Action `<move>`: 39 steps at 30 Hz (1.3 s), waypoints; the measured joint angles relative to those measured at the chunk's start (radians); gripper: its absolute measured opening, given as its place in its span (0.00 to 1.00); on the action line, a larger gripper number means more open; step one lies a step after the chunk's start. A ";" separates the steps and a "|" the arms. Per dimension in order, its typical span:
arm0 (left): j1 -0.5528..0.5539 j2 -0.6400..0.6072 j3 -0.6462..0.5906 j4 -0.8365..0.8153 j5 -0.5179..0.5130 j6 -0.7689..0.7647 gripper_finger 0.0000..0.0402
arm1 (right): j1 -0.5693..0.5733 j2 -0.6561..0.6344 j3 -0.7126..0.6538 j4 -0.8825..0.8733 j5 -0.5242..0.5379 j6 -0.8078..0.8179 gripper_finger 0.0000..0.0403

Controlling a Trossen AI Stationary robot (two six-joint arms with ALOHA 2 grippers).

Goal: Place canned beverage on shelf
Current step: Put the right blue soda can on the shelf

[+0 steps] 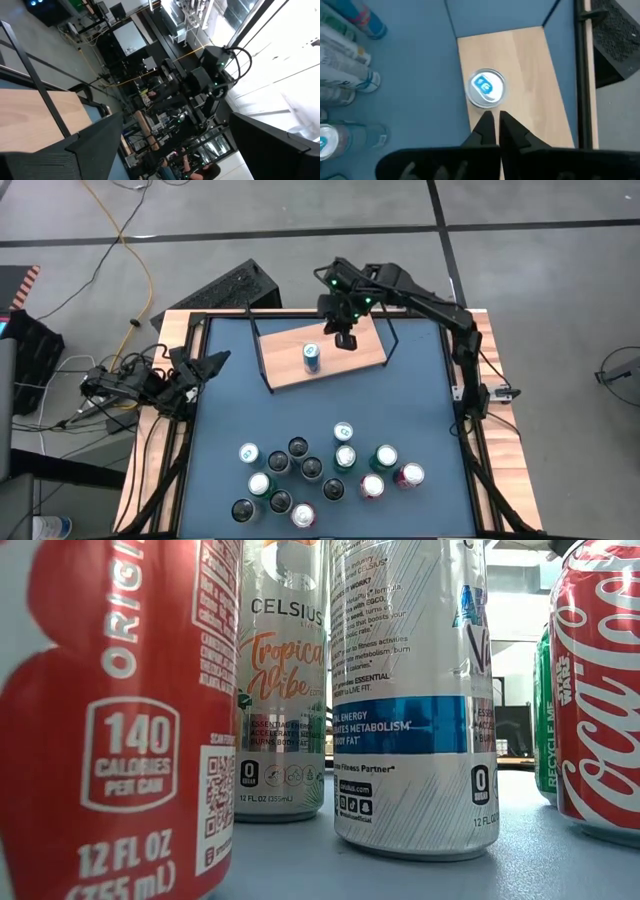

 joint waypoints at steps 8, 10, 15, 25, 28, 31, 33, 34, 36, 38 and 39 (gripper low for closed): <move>0.000 0.000 0.000 -0.005 -0.007 0.000 0.88 | -0.016 -0.170 0.001 -0.024 0.001 -0.037 0.00; 0.000 0.000 0.000 -0.005 -0.012 0.001 0.88 | -0.043 -0.233 0.002 -0.027 0.000 -0.011 0.00; 0.000 0.000 0.000 -0.005 -0.028 0.007 0.88 | -0.133 -0.377 -0.096 -0.088 -0.001 0.044 0.00; 0.000 0.000 0.000 -0.005 -0.031 0.018 0.88 | -0.097 -0.779 -1.101 0.829 -0.030 0.194 0.00; 0.000 0.000 0.000 -0.005 -0.033 0.014 0.88 | -0.061 -0.779 -1.219 1.014 -0.025 0.249 0.00; 0.000 0.000 0.000 -0.005 -0.034 0.012 0.88 | -0.028 -0.719 -1.241 1.063 -0.025 0.262 0.00; 0.000 0.000 0.000 -0.005 -0.034 0.010 0.88 | -0.010 -0.666 -1.241 1.077 -0.030 0.255 0.00; 0.000 0.000 0.000 -0.005 -0.034 0.009 0.88 | -0.004 -0.639 -1.241 1.086 -0.032 0.254 0.00; 0.000 0.000 0.000 -0.005 -0.034 0.009 0.88 | 0.009 -0.583 -1.241 1.103 -0.035 0.254 0.00; 0.000 0.000 0.000 -0.005 -0.034 0.009 0.88 | 0.017 -0.537 -1.241 1.119 -0.032 0.254 0.00; 0.000 0.000 0.000 -0.005 -0.034 0.008 0.88 | 0.018 -0.518 -1.241 1.123 -0.032 0.254 0.00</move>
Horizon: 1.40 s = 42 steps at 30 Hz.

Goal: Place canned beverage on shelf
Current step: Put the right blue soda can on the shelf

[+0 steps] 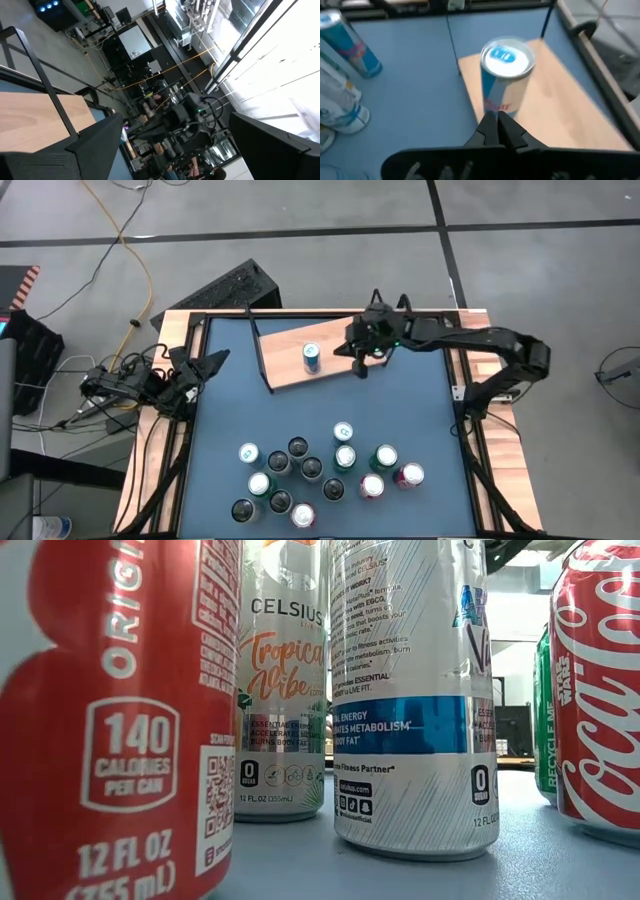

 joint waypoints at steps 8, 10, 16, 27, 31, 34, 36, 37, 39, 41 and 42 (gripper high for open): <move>0.000 0.000 0.000 -0.011 0.000 -0.008 0.88 | -0.008 0.138 0.000 0.087 -0.053 -0.010 0.00; 0.000 0.000 0.000 -0.019 0.000 -0.013 0.88 | -0.007 0.161 0.000 0.108 -0.054 0.002 0.00; 0.000 0.000 0.000 -0.024 0.000 -0.013 0.88 | -0.008 0.219 -0.001 0.175 -0.064 0.009 0.00; 0.000 0.000 0.000 -0.023 0.000 -0.014 0.88 | -0.006 0.310 0.063 0.253 -0.076 0.039 0.00; 0.000 0.000 0.000 -0.023 0.000 -0.014 0.88 | -0.006 0.362 0.114 0.250 -0.077 0.035 0.00; 0.000 0.000 0.000 -0.023 0.000 -0.013 0.88 | -0.005 0.397 0.156 0.242 -0.079 0.032 0.00; 0.000 0.000 0.000 -0.023 0.000 -0.014 0.88 | -0.006 0.425 0.193 0.247 -0.082 0.020 0.00; 0.000 0.000 0.000 -0.023 0.000 -0.013 0.88 | -0.006 0.436 0.210 0.236 -0.082 0.019 0.00; 0.000 0.000 0.000 -0.023 0.000 -0.013 0.88 | -0.006 0.459 0.250 0.222 -0.083 0.018 0.00; 0.000 0.000 0.000 -0.023 0.000 -0.013 0.88 | -0.011 0.478 0.284 0.219 -0.084 0.016 0.00; 0.000 0.000 0.000 -0.023 0.000 -0.013 0.88 | -0.014 0.488 0.302 0.220 -0.088 0.016 0.00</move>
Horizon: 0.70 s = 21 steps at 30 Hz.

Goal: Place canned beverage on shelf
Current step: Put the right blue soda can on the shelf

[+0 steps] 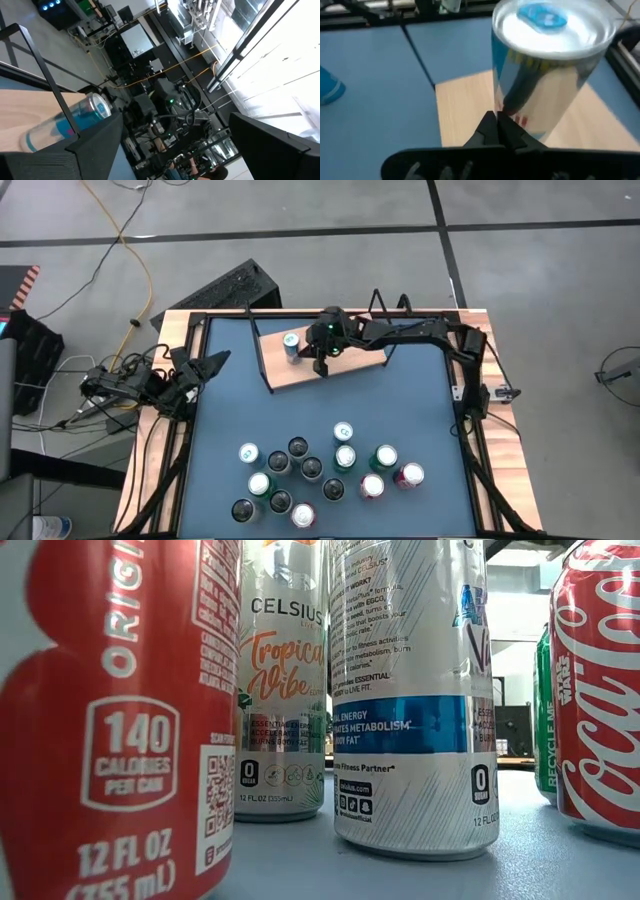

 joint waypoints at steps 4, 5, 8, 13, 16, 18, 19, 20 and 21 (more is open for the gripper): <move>0.000 0.000 0.000 -0.001 0.001 0.000 0.88 | -0.008 0.036 0.066 -0.031 -0.013 -0.002 0.00; 0.000 0.000 0.000 -0.001 0.000 0.000 0.88 | -0.010 0.037 0.075 -0.045 -0.013 -0.007 0.00; 0.000 0.000 0.000 -0.002 0.000 0.000 0.88 | -0.014 0.036 0.088 -0.048 -0.013 -0.036 0.00; 0.000 0.000 0.000 -0.002 0.001 0.000 0.88 | -0.018 0.016 0.088 -0.120 -0.011 -0.021 0.00; 0.000 0.000 0.000 -0.002 0.000 0.000 0.88 | -0.014 -0.011 0.089 -0.163 0.027 -0.019 0.00; 0.000 0.000 0.000 -0.003 0.001 0.000 0.88 | -0.009 -0.013 0.090 -0.179 0.073 -0.018 0.00; 0.000 0.000 0.000 -0.004 0.001 0.000 0.88 | -0.006 -0.011 0.089 -0.184 0.096 -0.014 0.00; 0.000 0.000 0.000 -0.007 0.001 0.001 0.88 | -0.006 -0.009 0.087 -0.185 0.112 -0.008 0.00; 0.000 0.000 0.000 -0.011 0.001 0.001 0.88 | -0.007 -0.006 0.087 -0.181 0.125 0.000 0.00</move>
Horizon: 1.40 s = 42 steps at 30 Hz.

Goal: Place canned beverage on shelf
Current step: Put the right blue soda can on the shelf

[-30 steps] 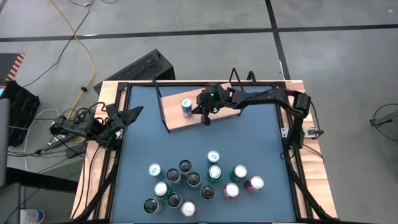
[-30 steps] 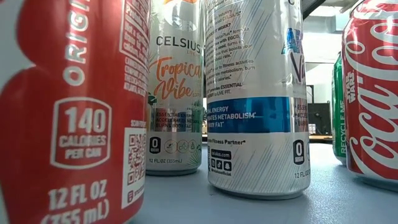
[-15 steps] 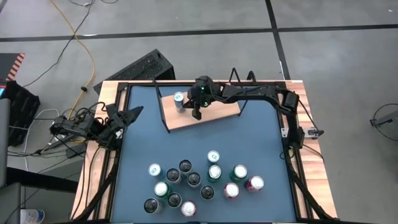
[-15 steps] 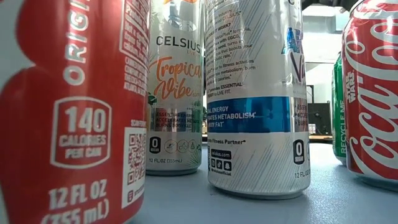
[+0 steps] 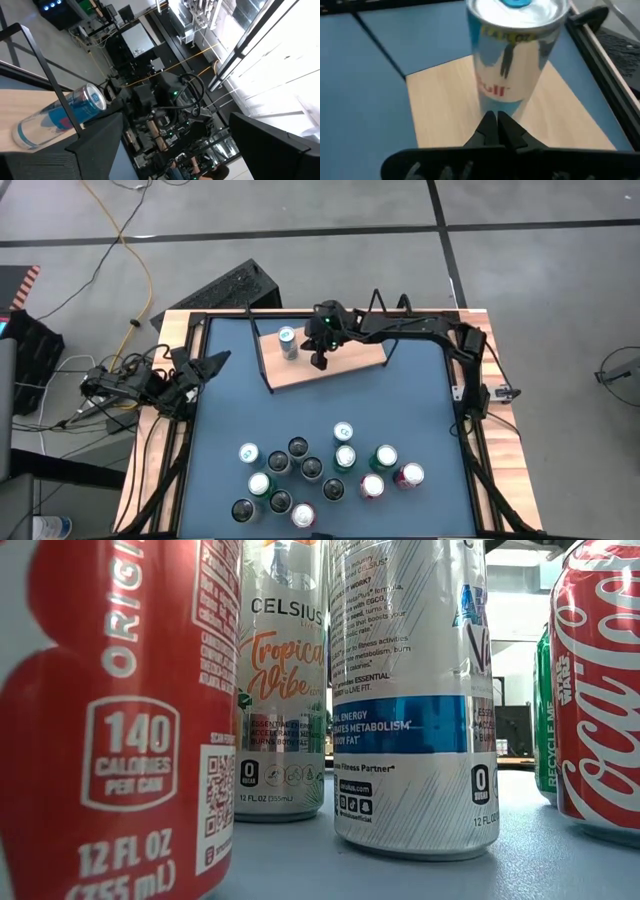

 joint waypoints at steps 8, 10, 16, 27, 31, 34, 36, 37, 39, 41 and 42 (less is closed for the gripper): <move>0.000 0.000 0.000 -0.012 -0.001 0.000 0.88 | -0.009 0.027 -0.001 0.065 0.022 0.027 0.00; 0.000 0.000 0.000 -0.012 -0.008 0.000 0.88 | -0.008 0.023 0.002 0.088 0.022 0.027 0.00; 0.000 0.000 0.000 -0.012 -0.008 0.000 0.88 | -0.008 0.024 0.001 0.125 0.020 0.030 0.00; 0.000 0.000 0.000 -0.011 -0.008 0.000 0.88 | -0.016 0.024 0.001 0.167 0.020 0.030 0.00; 0.000 0.000 0.000 -0.011 -0.009 0.000 0.88 | -0.023 0.024 0.001 0.137 0.027 0.042 0.00; 0.000 0.000 0.000 -0.012 -0.009 0.000 0.88 | -0.024 0.010 -0.001 0.081 0.040 0.078 0.00; 0.000 0.000 0.000 -0.014 -0.011 0.000 0.88 | -0.022 0.002 0.001 0.079 0.051 0.079 0.00; 0.000 0.000 0.000 -0.015 -0.012 0.003 0.88 | -0.019 0.002 0.003 0.079 0.052 0.079 0.00; 0.000 0.000 0.000 -0.016 -0.012 0.004 0.88 | -0.011 0.017 0.003 0.080 0.052 0.079 0.00; 0.000 0.000 0.000 -0.017 -0.012 0.004 0.88 | -0.003 0.041 0.000 0.085 0.053 0.079 0.00; 0.000 0.000 0.000 -0.017 -0.012 0.004 0.88 | -0.001 0.046 -0.002 0.080 0.056 0.080 0.00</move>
